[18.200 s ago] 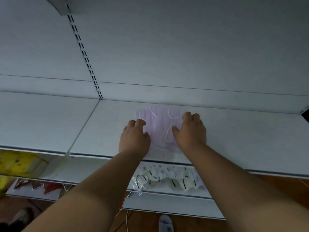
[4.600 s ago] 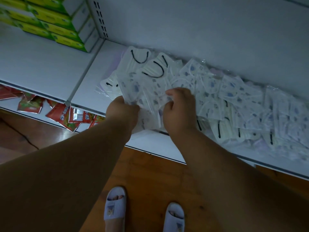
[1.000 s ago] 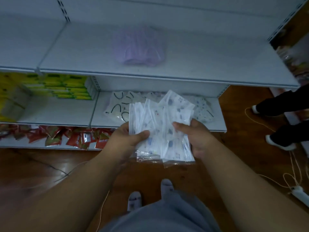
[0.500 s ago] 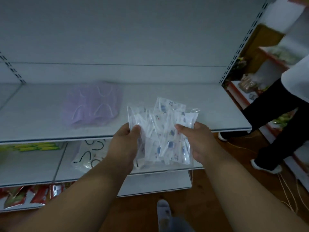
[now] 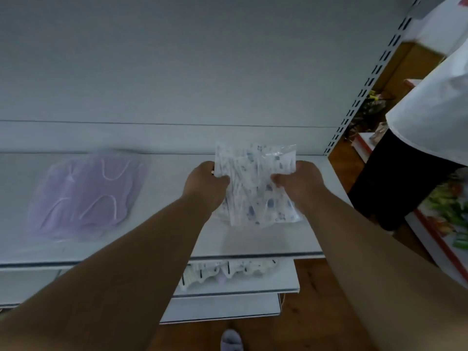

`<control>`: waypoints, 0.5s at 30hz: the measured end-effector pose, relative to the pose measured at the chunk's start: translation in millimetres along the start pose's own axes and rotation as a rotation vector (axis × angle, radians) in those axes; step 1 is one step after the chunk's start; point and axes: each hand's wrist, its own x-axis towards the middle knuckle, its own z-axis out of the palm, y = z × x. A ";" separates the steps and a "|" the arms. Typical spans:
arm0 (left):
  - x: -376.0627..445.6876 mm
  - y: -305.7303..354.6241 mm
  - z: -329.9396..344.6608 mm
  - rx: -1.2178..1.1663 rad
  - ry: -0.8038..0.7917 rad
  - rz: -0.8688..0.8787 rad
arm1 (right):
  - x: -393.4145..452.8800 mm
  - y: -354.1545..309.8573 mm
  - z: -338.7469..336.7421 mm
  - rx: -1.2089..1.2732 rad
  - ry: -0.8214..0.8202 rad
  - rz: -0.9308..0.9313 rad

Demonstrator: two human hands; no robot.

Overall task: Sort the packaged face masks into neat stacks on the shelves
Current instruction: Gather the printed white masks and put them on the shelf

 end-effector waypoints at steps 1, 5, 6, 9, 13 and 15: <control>4.1 1.6 5.4 0.079 0.004 0.016 | 6.8 2.1 -0.4 -0.082 0.018 -0.015; 7.0 1.5 23.5 0.329 0.018 0.074 | 23.4 16.4 8.5 -0.423 0.076 -0.081; 7.3 -0.1 26.6 0.410 0.024 0.101 | 25.8 20.0 11.1 -0.520 0.119 -0.104; 4.9 -3.4 31.3 0.597 0.069 0.141 | 21.3 23.1 14.4 -0.770 0.280 -0.214; -5.3 -2.0 29.0 0.679 0.136 0.306 | 9.5 21.5 16.0 -0.871 0.357 -0.335; -13.6 -0.5 27.0 0.656 0.129 0.376 | 2.9 20.7 15.4 -0.840 0.350 -0.350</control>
